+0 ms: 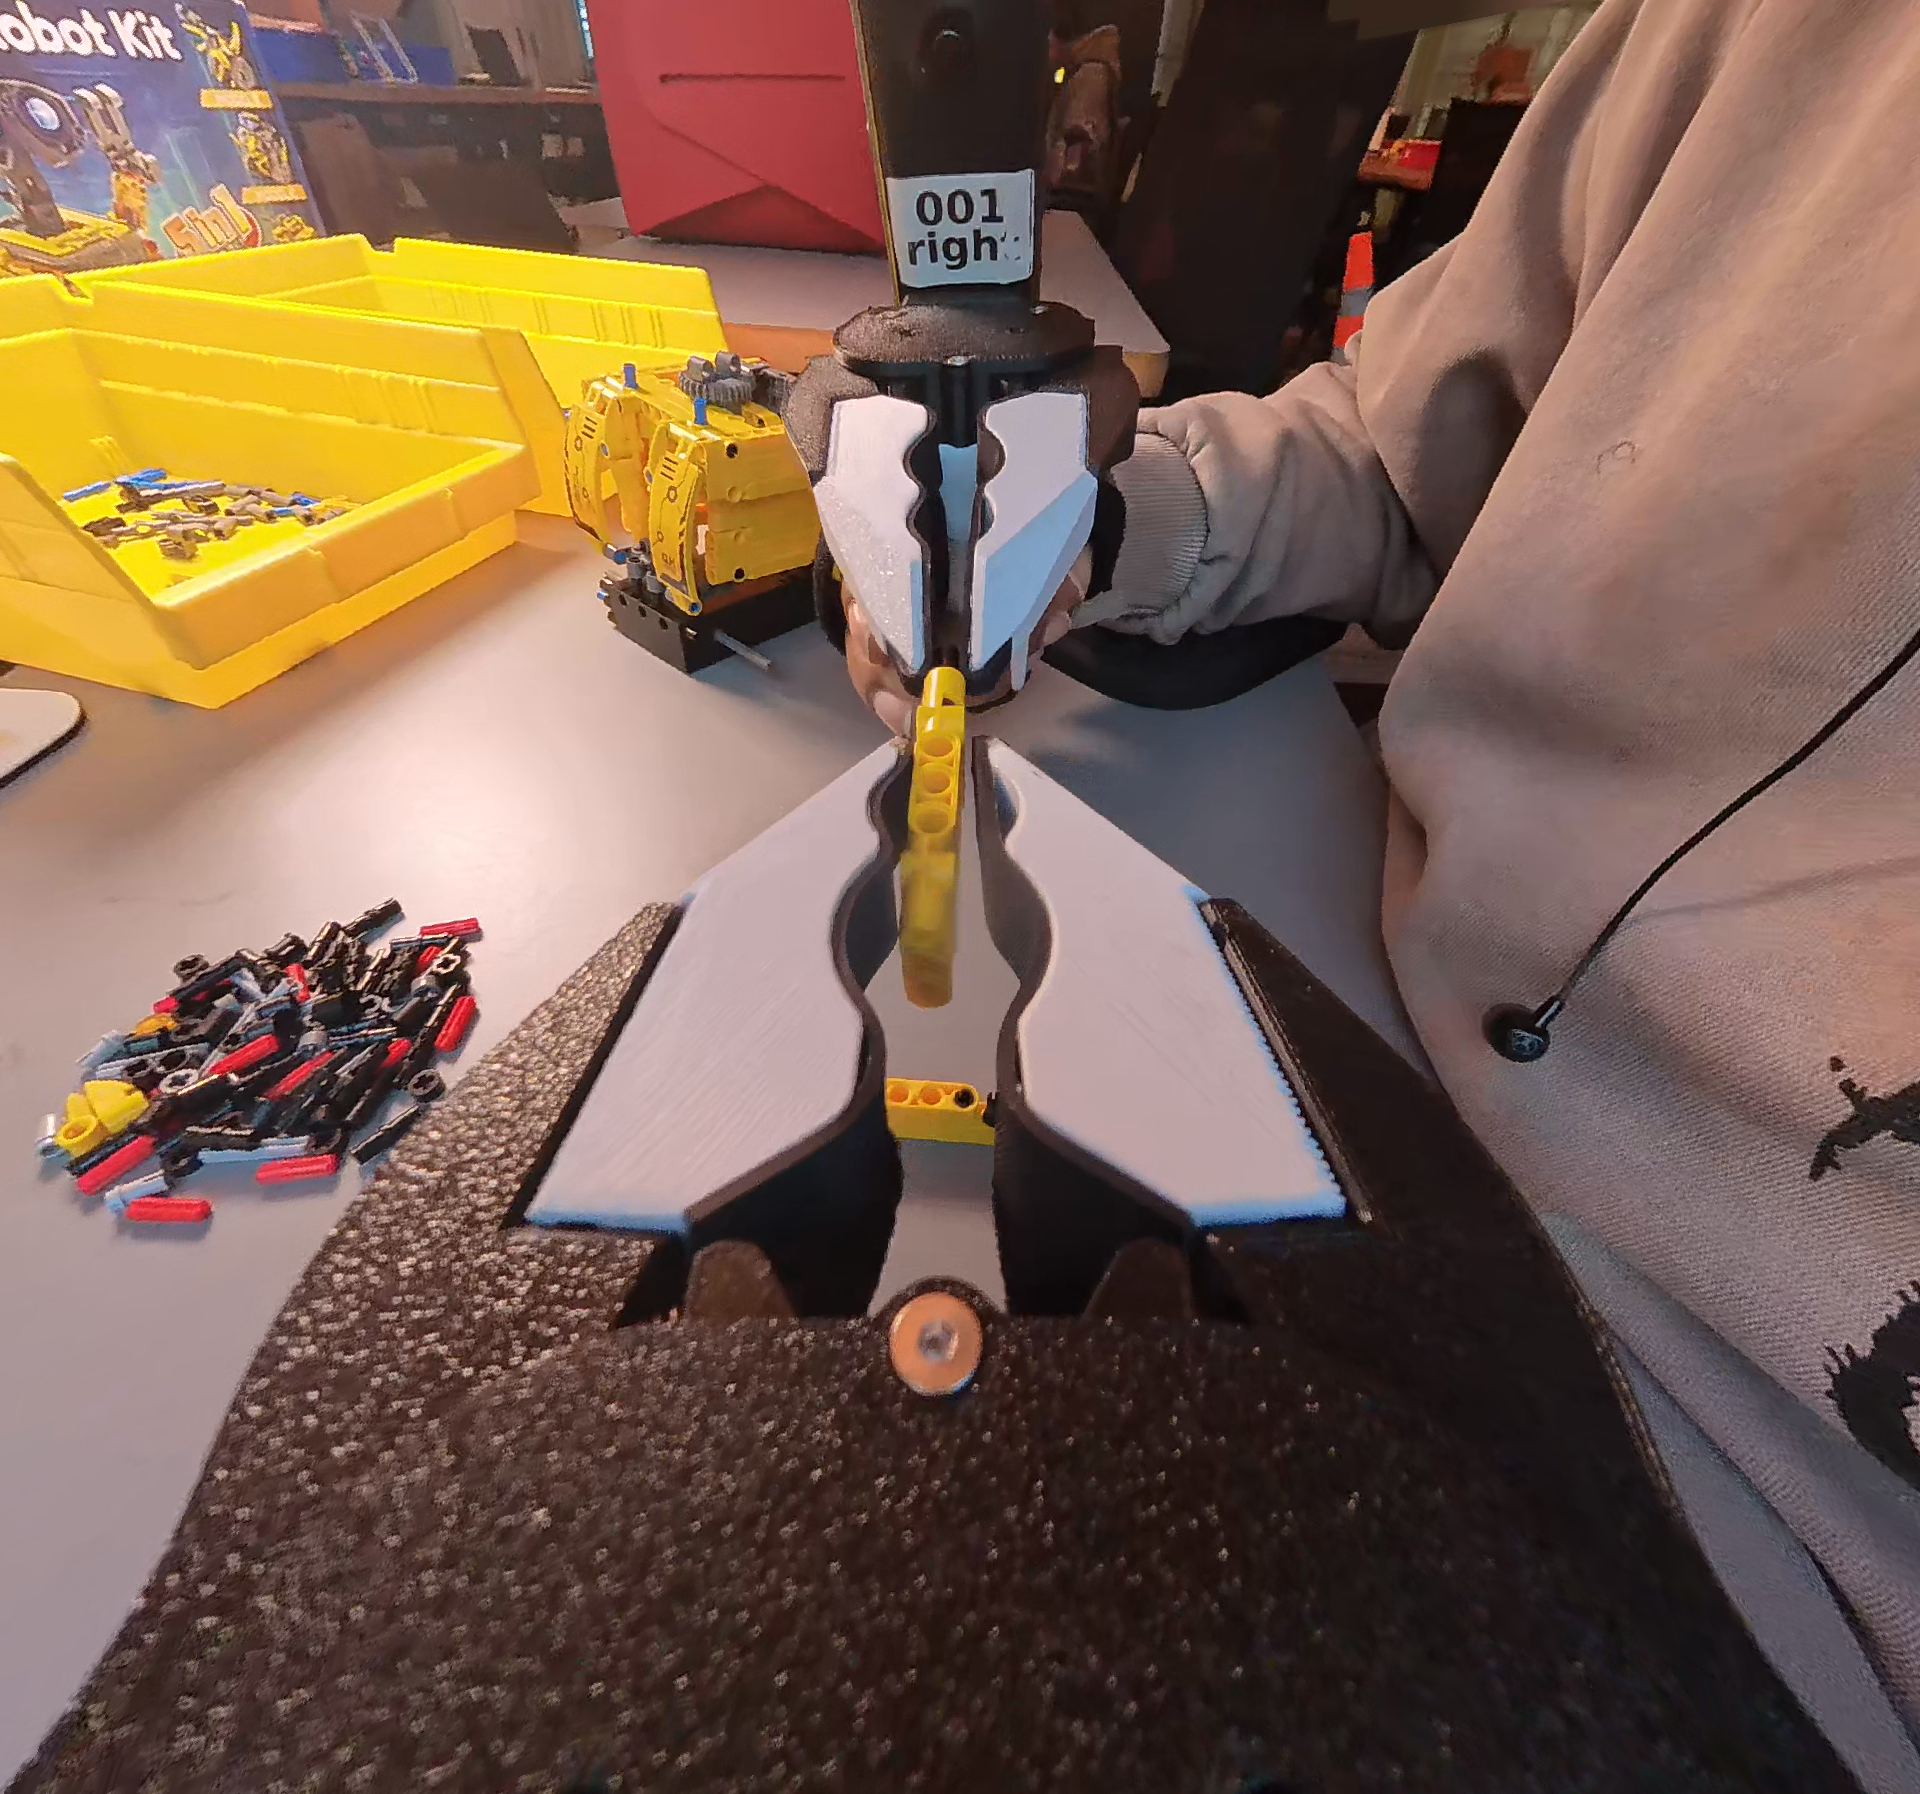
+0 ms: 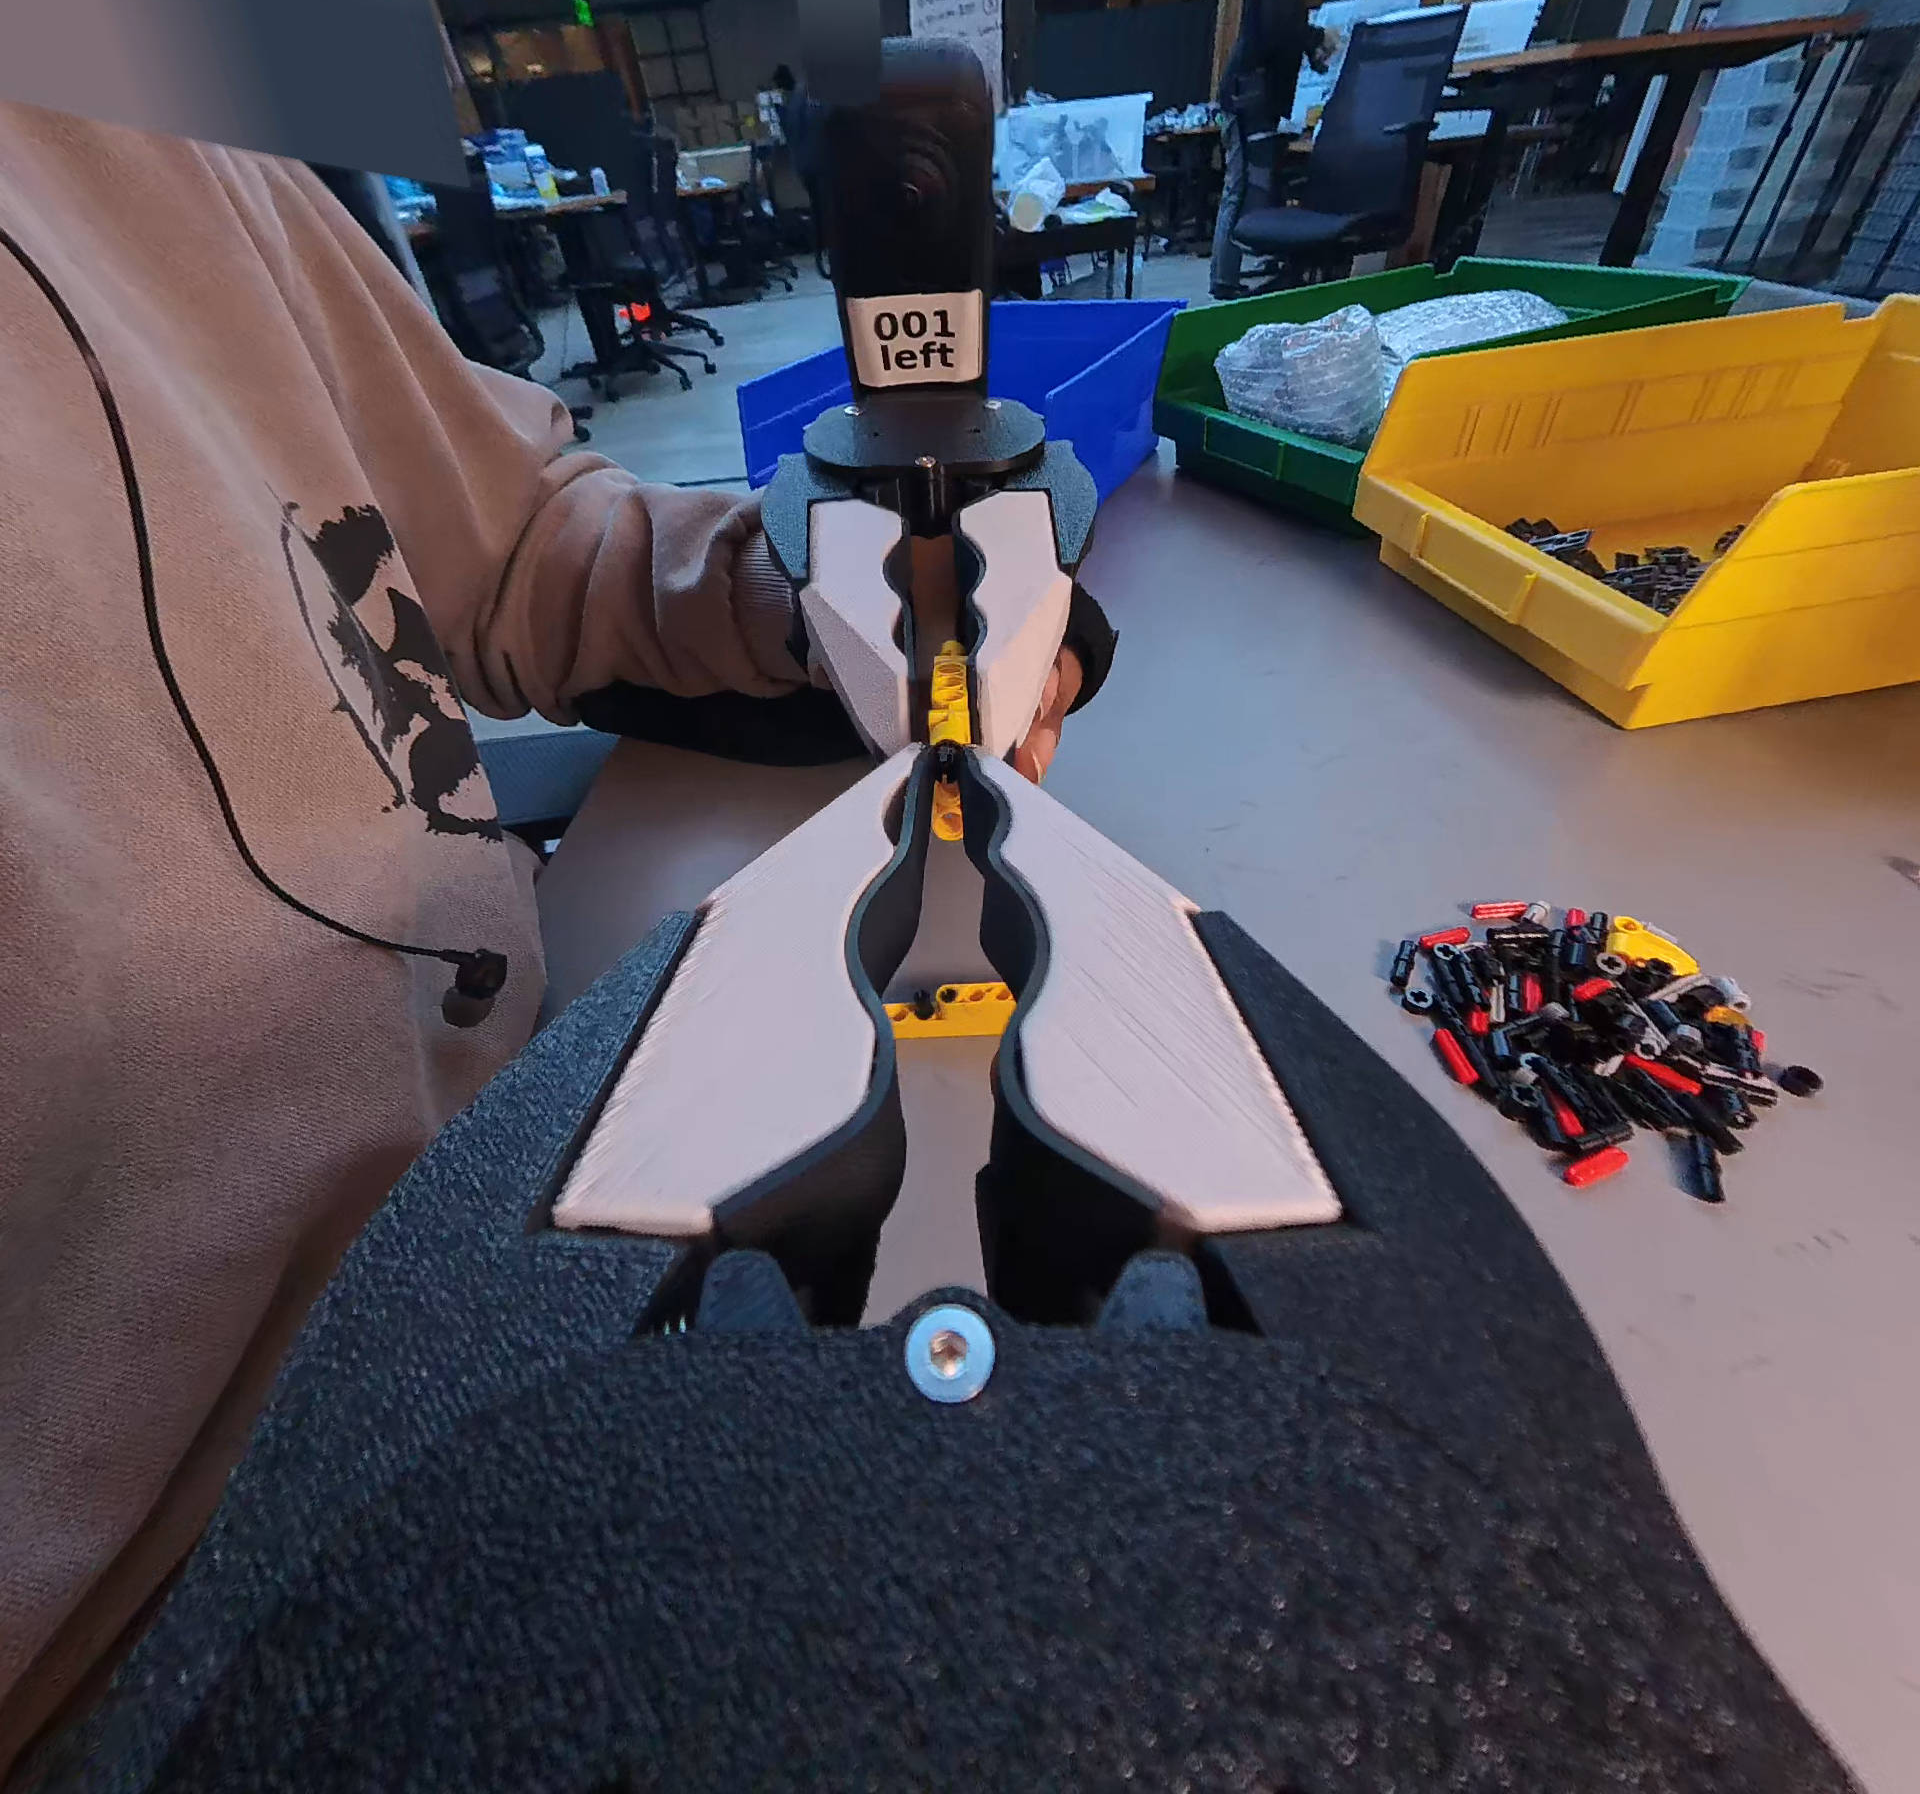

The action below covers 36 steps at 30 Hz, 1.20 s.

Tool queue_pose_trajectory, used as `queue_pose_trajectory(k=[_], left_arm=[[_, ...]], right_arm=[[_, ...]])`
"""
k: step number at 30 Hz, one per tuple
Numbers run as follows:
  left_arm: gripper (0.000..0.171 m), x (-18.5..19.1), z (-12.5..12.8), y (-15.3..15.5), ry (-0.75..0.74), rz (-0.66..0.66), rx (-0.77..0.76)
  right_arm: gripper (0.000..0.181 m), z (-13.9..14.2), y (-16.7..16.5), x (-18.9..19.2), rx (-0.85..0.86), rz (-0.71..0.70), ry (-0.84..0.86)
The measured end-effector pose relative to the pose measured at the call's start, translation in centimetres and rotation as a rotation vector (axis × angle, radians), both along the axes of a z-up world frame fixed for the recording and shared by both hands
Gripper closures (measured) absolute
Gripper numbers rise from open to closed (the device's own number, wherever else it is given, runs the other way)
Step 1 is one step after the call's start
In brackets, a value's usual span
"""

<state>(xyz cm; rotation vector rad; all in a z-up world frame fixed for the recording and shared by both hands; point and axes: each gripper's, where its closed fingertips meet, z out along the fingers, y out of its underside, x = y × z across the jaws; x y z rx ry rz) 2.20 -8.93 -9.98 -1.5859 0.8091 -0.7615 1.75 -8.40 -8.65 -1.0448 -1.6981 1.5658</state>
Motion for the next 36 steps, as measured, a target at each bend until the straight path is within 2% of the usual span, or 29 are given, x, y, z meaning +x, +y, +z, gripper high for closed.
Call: queue_pose_trajectory(k=[4, 7, 16, 23, 25, 26, 27, 30, 32, 36], left_arm=[[0.165, -0.1, 0.2, 0.1, 0.01, 0.003, -0.012], [0.165, -0.4, 1.7, 0.0, -0.074, -0.005, -0.025], [0.167, -0.2, 4.2, -0.6, -0.196, -0.037, 0.016], [0.166, -0.2, 5.5, -0.9, -0.213, -0.033, 0.063], [0.167, -4.9, 8.8, -0.8, -0.414, 0.057, 0.114], [0.166, -7.2, 9.7, -0.9, -0.435, 0.113, 0.155], [0.166, -7.5, 9.5, -0.9, -0.39, 0.132, 0.169], [0.166, -3.9, 7.7, -0.3, -0.318, 0.061, 0.124], [0.166, -2.9, 6.9, -0.1, -0.3, 0.039, 0.092], [0.166, -4.3, 5.7, 0.6, -0.344, 0.084, 0.02]], right_arm=[[0.178, -0.1, -0.1, 0.0, 0.008, 0.003, -0.001], [0.179, 1.1, 0.1, 0.0, -0.023, 0.001, 0.04], [0.179, 3.6, -0.5, 0.4, -0.049, 0.025, 0.126], [0.18, 4.8, -0.7, 0.8, -0.06, 0.02, 0.173], [0.18, 6.2, 1.6, 1.9, -0.138, -0.03, 0.224], [0.181, 6.4, 3.0, 2.4, -0.132, -0.08, 0.239], [0.18, 5.9, 2.5, 2.2, -0.07, -0.078, 0.216], [0.177, 5.4, -0.6, 0.1, -0.036, -0.036, 0.208], [0.177, 6.1, 0.1, -0.3, -0.097, -0.038, 0.214], [0.178, 6.5, 2.0, 0.4, -0.124, -0.101, 0.226]])
